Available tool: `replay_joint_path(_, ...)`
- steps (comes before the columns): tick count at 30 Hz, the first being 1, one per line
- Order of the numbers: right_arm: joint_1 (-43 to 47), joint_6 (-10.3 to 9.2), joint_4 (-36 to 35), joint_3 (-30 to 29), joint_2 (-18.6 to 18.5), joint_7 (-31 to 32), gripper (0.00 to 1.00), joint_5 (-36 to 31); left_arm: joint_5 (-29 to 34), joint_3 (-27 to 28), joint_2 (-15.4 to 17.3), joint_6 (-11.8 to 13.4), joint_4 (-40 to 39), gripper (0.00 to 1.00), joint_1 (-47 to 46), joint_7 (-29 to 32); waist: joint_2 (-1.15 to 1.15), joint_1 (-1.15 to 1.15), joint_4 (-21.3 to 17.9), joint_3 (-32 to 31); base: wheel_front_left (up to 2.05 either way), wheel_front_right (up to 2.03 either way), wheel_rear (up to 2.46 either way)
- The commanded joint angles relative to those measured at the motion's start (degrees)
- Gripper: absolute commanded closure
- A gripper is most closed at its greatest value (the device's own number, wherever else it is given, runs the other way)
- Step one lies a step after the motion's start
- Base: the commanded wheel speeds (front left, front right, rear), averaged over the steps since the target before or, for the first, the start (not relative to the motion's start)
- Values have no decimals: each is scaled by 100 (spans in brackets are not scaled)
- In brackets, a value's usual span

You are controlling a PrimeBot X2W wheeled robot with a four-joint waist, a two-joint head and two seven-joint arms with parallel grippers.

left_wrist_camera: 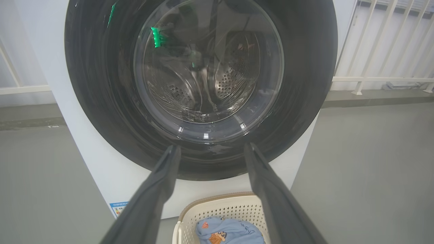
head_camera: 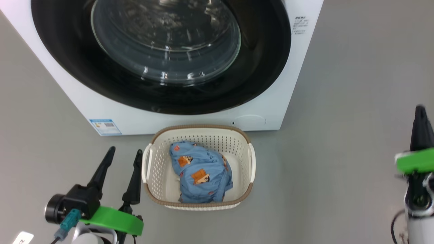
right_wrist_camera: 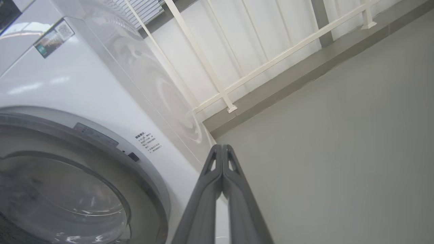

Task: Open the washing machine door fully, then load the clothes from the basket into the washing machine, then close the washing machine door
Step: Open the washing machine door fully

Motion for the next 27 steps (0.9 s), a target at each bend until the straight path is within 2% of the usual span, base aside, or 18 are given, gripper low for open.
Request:
replay_joint_path(1,-380,25,-13,41,-60,95,100,430,37,172,81,-7,-187,0,-230,-61,0,-1,36,200,0,0,0)
replay_joint_path(6,-1249,25,565,-422,-25,715,100,2354,55,139,63,-14,-176,0,-375,-61,0,-1,69,360,0,0,0)
replay_joint_path(10,-1871,25,1174,-819,-37,1402,100,3555,51,137,57,-20,-140,0,-458,-61,0,-1,99,446,0,0,0)
replay_joint_path(11,-1871,25,1174,-819,-37,1402,100,3555,51,137,57,-20,-140,0,-458,-61,0,-1,99,446,0,0,0)
replay_joint_path(14,-2339,25,1578,-1080,-93,1920,100,4244,63,115,62,-24,-117,0,-513,-61,0,-1,135,535,0,0,0)
replay_joint_path(20,-3118,25,2350,-1254,-263,2797,100,4982,87,44,91,-32,-129,0,-628,-61,0,-1,225,731,0,0,0)
replay_joint_path(27,-3835,25,3310,-1126,-540,3553,100,5170,97,-70,102,-38,-171,0,-753,-61,0,-1,372,938,0,0,0)
